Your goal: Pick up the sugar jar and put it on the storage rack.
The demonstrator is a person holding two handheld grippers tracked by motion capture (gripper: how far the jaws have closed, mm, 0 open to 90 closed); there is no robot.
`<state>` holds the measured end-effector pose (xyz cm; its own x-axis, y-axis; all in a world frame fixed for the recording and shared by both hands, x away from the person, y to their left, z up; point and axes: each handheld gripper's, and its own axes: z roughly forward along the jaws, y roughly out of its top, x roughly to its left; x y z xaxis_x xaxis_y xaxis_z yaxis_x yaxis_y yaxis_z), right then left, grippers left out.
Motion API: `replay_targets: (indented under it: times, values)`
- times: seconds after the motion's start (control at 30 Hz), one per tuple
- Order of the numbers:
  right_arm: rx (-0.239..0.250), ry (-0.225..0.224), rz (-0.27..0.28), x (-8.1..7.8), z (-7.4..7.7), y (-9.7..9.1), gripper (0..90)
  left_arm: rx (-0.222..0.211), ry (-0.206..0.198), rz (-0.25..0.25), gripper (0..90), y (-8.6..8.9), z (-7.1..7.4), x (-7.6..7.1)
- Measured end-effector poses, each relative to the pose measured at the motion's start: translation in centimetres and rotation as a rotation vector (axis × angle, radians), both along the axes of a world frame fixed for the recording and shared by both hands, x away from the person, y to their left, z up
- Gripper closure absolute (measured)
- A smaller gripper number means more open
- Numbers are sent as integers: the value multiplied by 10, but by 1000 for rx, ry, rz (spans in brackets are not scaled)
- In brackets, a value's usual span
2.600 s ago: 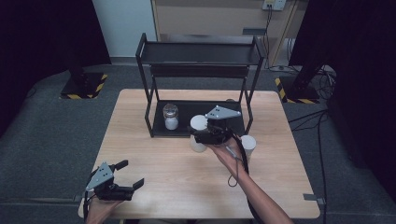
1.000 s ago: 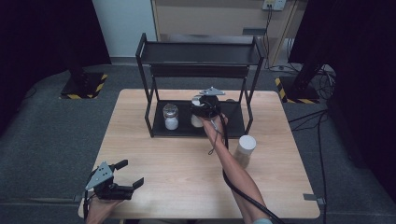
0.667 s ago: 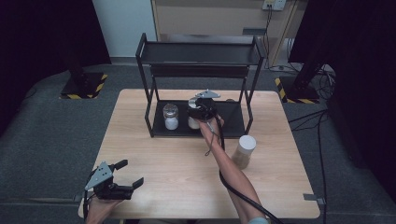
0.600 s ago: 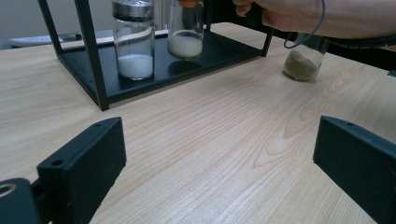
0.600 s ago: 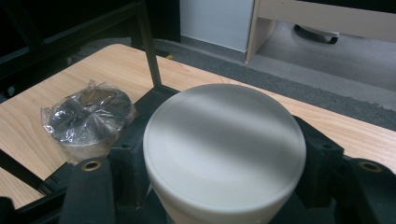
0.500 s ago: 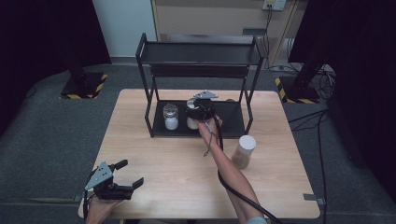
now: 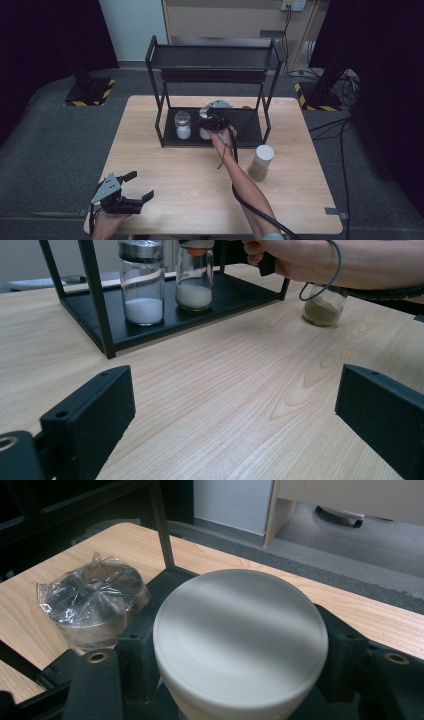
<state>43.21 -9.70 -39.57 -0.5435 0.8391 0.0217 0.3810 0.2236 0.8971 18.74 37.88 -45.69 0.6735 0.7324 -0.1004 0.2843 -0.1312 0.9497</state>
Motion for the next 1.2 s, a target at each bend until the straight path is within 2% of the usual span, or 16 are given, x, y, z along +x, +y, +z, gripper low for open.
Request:
replay_targets:
  times: [0.17, 0.23, 0.33, 0.4, 0.57, 0.8, 1.2]
  values:
    - [12, 8, -3, -1, -1, -3, 314, 2, 0, -1, 14, 0, 0, 0]
    - [10, 6, -8, -2, 1, -3, 271, 1, 0, -1, 14, 0, 0, 0]
    - [51, 20, 6, -1, 6, -10, 192, 2, 1, -1, 14, 0, 0, 0]
    - [50, -17, 3, -6, 11, -12, 165, 3, -1, -1, 14, -1, 0, 0]
    - [65, -71, 16, -15, 29, -24, 135, 7, 1, -3, 14, -1, 1, 0]
    - [54, -99, 102, -27, 58, -41, 119, 8, 4, -5, 14, -2, 1, 0]
    - [31, -139, 218, -67, 87, -73, 119, 5, 4, -7, 14, -1, 1, 0]
